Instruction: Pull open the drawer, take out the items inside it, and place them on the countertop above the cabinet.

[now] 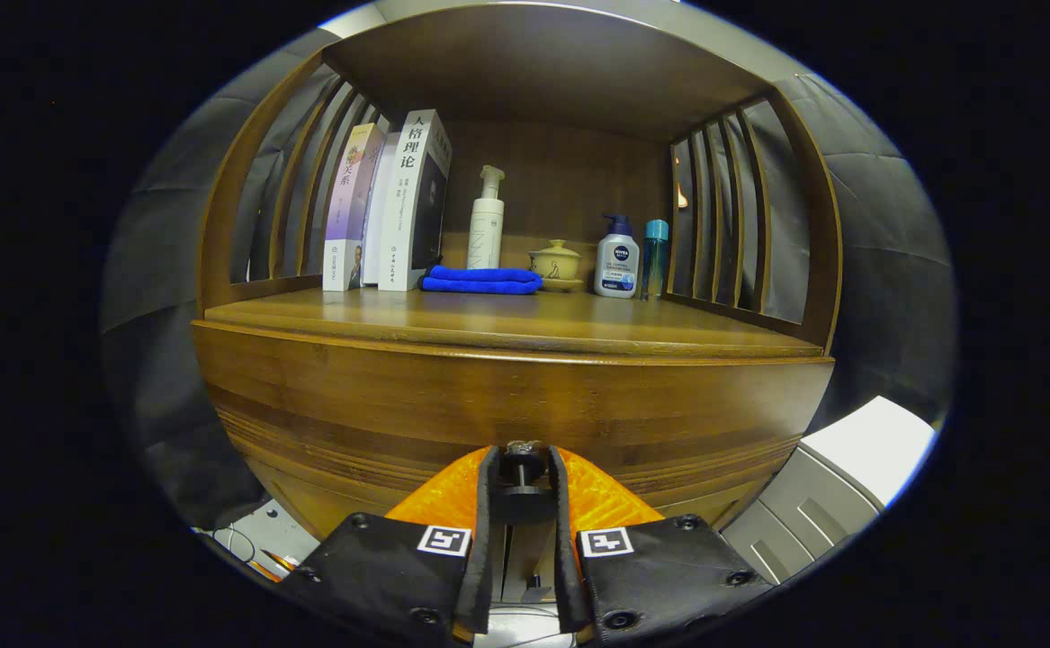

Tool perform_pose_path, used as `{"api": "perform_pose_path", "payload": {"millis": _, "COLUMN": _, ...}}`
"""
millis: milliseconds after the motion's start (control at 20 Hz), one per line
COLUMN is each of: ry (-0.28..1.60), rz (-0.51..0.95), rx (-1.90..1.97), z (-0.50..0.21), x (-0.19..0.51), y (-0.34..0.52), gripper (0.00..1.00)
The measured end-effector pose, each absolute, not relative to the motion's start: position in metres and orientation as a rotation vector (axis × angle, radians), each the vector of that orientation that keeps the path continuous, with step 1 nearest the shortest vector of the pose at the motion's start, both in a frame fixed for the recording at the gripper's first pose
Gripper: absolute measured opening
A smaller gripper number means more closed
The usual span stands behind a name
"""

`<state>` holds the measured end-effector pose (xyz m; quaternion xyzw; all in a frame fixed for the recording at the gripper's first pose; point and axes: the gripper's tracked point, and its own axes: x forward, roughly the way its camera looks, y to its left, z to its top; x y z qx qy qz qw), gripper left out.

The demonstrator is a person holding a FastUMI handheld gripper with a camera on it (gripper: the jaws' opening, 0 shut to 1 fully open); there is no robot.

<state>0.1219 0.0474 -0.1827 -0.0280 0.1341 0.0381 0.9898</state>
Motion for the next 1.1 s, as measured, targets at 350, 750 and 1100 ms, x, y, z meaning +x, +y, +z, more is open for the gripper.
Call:
{"api": "perform_pose_path", "payload": {"millis": 350, "ry": 0.263, "rz": 0.068, "rx": -0.075, "z": -0.181, "x": 0.089, "y": 0.044, "gripper": 0.3}}
{"api": "perform_pose_path", "payload": {"millis": 750, "ry": 0.276, "rz": 0.035, "rx": -0.072, "z": -0.181, "x": 0.049, "y": 0.037, "gripper": 0.31}}
{"api": "perform_pose_path", "payload": {"millis": 1100, "ry": 0.294, "rz": 0.045, "rx": -0.054, "z": -0.184, "x": 0.022, "y": 0.04, "gripper": 0.31}}
